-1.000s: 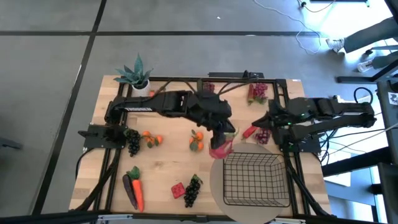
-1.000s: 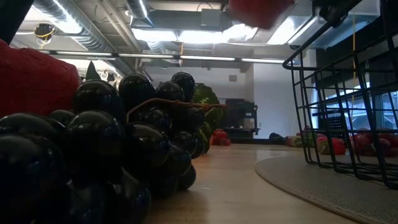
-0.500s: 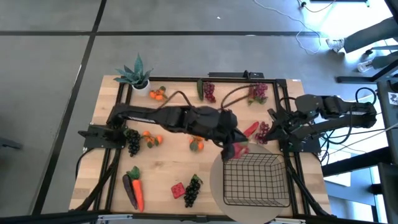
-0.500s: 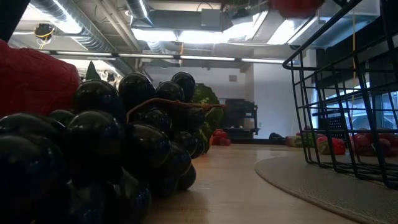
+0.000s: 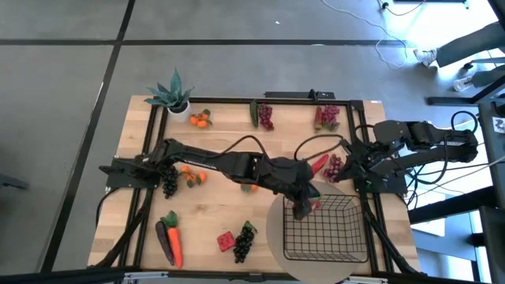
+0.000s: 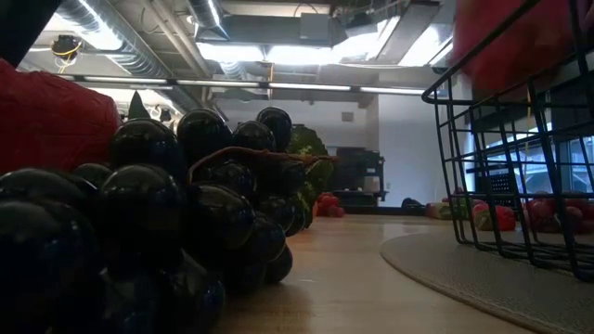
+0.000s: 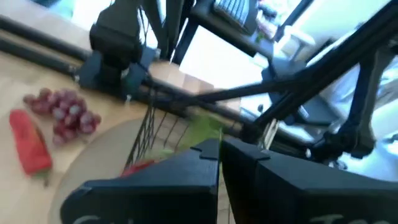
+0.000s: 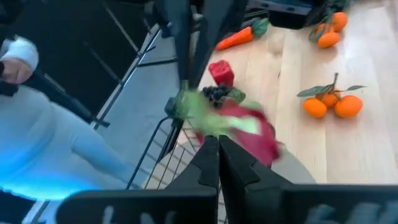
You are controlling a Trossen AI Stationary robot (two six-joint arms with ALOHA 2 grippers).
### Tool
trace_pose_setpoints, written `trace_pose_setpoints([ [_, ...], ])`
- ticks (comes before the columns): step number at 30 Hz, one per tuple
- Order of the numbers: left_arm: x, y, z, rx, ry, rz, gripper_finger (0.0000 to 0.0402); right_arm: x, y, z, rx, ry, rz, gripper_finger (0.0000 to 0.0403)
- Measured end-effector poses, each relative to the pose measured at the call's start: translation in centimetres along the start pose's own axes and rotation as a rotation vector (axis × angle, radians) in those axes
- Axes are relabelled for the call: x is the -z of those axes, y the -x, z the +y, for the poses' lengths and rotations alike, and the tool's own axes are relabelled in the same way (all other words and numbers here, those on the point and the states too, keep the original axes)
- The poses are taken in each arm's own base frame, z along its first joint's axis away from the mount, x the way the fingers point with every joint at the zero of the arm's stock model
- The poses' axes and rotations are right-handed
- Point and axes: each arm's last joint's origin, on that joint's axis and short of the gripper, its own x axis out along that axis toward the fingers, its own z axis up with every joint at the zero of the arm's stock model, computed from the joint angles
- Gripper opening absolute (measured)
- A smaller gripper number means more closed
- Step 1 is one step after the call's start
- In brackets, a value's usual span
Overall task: Build produce basket
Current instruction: Put the dragon fruit into the black wire basket
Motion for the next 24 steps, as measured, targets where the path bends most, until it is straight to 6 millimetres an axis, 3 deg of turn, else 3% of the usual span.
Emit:
trace_pose_setpoints([
  [14, 3.5, -3.5, 1.1, 0.081, 0.080, 0.160, 0.0000, 0.6, 0.1, 0.0, -0.007, 0.008, 0.051, 0.0000],
  [24, 4.1, -4.5, 2.8, 0.060, 0.082, 0.214, 0.0000, 0.6, 0.1, 0.0, -0.006, 0.008, 0.050, 0.0000],
])
